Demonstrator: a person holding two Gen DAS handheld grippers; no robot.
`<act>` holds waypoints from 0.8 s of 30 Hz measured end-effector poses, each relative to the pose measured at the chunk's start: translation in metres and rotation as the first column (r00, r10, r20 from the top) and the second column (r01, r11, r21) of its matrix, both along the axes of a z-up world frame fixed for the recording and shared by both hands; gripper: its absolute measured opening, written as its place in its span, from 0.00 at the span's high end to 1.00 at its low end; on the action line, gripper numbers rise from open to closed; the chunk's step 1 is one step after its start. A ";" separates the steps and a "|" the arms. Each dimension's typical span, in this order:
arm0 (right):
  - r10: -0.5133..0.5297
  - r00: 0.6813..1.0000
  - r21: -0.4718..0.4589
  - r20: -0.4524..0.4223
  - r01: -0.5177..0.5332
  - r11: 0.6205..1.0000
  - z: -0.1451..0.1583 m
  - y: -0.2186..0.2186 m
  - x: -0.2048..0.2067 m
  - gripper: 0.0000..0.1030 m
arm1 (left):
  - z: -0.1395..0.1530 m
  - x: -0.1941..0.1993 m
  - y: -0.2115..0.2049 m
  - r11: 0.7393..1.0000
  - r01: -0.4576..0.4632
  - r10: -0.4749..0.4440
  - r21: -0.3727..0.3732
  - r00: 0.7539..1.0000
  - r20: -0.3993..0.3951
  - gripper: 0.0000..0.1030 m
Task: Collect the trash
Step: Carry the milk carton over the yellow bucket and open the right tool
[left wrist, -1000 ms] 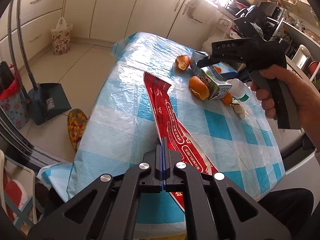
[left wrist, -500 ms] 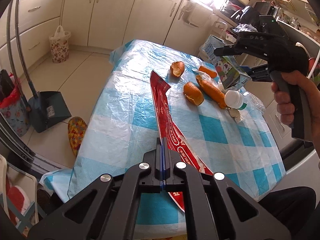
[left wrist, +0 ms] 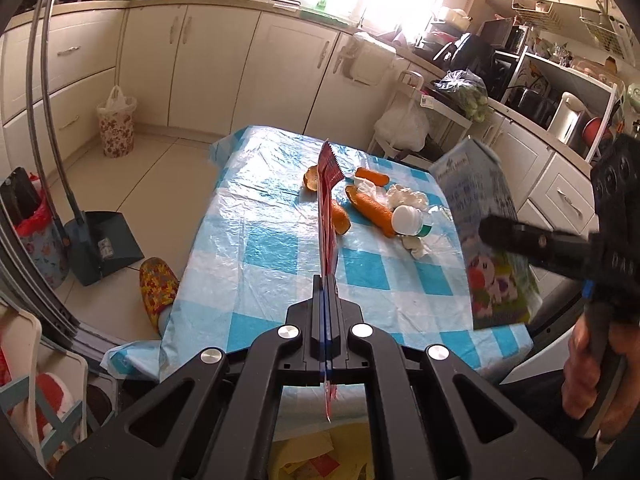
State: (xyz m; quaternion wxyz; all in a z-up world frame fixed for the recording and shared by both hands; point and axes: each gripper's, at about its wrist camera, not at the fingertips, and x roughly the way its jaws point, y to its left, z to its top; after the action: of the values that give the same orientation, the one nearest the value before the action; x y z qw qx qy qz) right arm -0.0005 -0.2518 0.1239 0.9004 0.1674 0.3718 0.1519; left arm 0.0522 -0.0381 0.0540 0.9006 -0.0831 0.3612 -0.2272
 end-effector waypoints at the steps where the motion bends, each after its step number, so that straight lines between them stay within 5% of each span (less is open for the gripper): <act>1: 0.001 1.000 -0.004 0.008 -0.001 1.000 -0.001 0.003 -0.010 0.39 | 0.005 -0.008 0.003 1.000 0.000 0.000 -0.003 1.000 0.009 0.99; 11: 0.007 0.999 -0.112 0.035 -0.003 0.994 -0.044 0.050 -0.112 0.39 | 0.032 -0.084 0.020 1.000 0.031 -0.031 0.002 0.997 0.064 0.99; 24: 0.079 0.984 -0.280 -0.161 -0.122 0.952 -0.120 0.085 -0.120 0.36 | 0.055 -0.129 0.034 1.000 0.030 -0.028 -0.008 0.993 0.113 0.99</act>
State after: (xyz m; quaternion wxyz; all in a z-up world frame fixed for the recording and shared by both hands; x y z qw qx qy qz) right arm -0.1203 -0.1671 0.0039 0.8762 0.0256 0.4638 0.1287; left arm -0.0772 -0.0042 0.1093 0.9158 -0.0691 0.3096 -0.2463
